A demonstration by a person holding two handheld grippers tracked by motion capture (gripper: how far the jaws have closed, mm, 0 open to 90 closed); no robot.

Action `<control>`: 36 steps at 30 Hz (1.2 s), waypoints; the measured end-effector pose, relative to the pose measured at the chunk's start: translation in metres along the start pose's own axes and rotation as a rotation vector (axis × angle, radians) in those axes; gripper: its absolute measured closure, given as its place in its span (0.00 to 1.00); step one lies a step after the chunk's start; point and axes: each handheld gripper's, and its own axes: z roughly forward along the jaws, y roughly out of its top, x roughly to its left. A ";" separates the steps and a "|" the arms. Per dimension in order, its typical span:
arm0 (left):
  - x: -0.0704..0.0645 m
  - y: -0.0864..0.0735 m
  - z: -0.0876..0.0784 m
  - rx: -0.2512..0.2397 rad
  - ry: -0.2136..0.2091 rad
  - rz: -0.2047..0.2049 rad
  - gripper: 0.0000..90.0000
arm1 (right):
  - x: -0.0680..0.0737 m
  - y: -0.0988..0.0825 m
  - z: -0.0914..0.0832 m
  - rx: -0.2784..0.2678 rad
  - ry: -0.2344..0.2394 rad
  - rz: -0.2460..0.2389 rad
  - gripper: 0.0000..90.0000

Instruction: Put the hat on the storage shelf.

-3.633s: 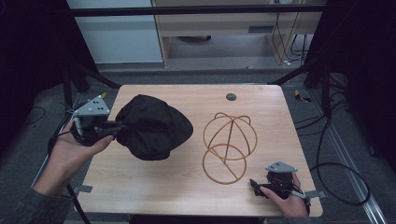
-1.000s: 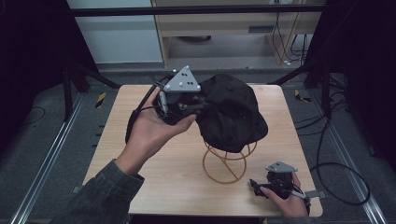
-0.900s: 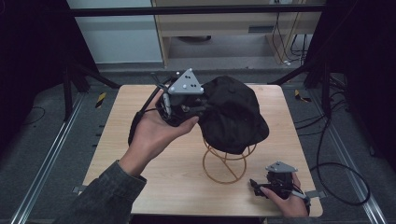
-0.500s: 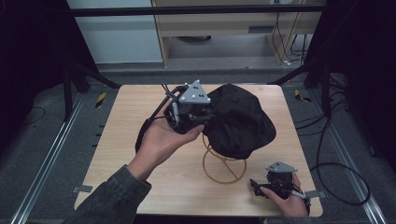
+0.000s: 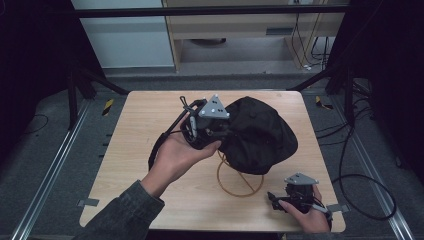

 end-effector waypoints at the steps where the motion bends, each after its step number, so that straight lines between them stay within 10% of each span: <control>1: 0.000 -0.001 0.000 0.001 0.001 0.000 0.95 | 0.000 0.000 0.000 0.000 0.000 0.000 0.00; 36: -0.001 -0.026 0.020 0.059 -0.008 0.003 0.94 | 0.000 0.000 0.000 -0.001 -0.001 -0.001 0.00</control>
